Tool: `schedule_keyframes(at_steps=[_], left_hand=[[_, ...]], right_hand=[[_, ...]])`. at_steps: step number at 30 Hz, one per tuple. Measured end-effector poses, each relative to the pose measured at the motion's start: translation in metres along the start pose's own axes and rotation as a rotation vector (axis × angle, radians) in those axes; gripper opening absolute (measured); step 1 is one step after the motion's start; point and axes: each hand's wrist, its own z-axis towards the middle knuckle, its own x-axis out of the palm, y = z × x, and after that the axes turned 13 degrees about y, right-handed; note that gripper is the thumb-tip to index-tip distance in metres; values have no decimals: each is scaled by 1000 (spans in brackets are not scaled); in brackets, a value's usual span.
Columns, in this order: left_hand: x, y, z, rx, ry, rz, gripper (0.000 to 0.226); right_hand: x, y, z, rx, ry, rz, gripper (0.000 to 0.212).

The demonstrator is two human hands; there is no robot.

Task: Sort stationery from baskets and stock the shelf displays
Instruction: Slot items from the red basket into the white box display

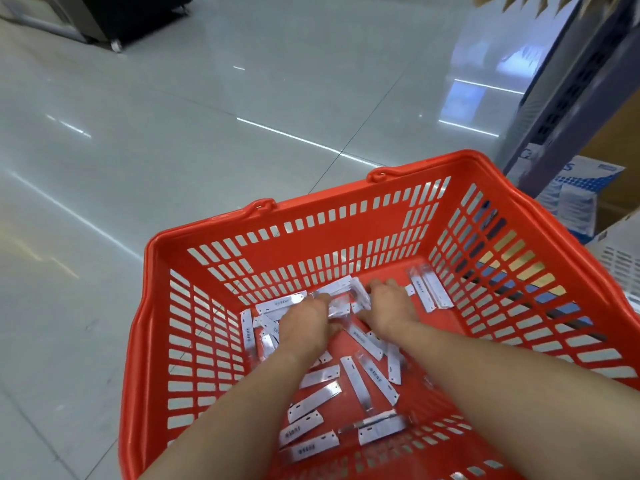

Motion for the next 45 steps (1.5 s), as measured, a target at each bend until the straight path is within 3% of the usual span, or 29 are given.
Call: schedule_keyframes(at_steps=[5, 8, 12, 14, 16, 18, 20, 26, 30, 37, 40, 45], left_hand=[[4, 6, 12, 19, -9, 99, 44], [1, 6, 14, 45, 50, 145, 46], [-19, -3, 13, 33, 118, 182, 33], [-36, -11, 9, -12, 152, 66, 29], [-53, -21, 1, -19, 176, -206, 28], [-72, -41, -19, 50, 222, -572, 25], [-90, -65, -44, 171, 256, -807, 21], [-126, -150, -100, 471, 257, -1064, 9], [-129, -208, -115, 565, 260, -1033, 23], [-123, -320, -121, 653, 263, -856, 20], [-107, -357, -108, 616, 186, -707, 24], [-57, -412, -75, 460, 100, -524, 23]], right_hand=[[-10, -1, 3, -106, 86, -34, 24], [-26, -1, 2, -82, 187, -6, 24], [-60, -4, -15, -121, 219, 64, 44], [-80, -4, -30, -171, 203, 149, 40], [-100, -4, -51, -232, 170, 289, 22], [-121, -8, -74, -279, 120, 457, 11], [-140, -16, -99, -333, 104, 569, 14], [-184, -58, -165, -357, 215, 878, 7], [-204, -103, -199, -360, 196, 1107, 12], [-207, -193, -232, -444, 66, 1458, 9], [-196, -227, -237, -478, 74, 1467, 4], [-177, -294, -214, -309, -67, 1626, 7]])
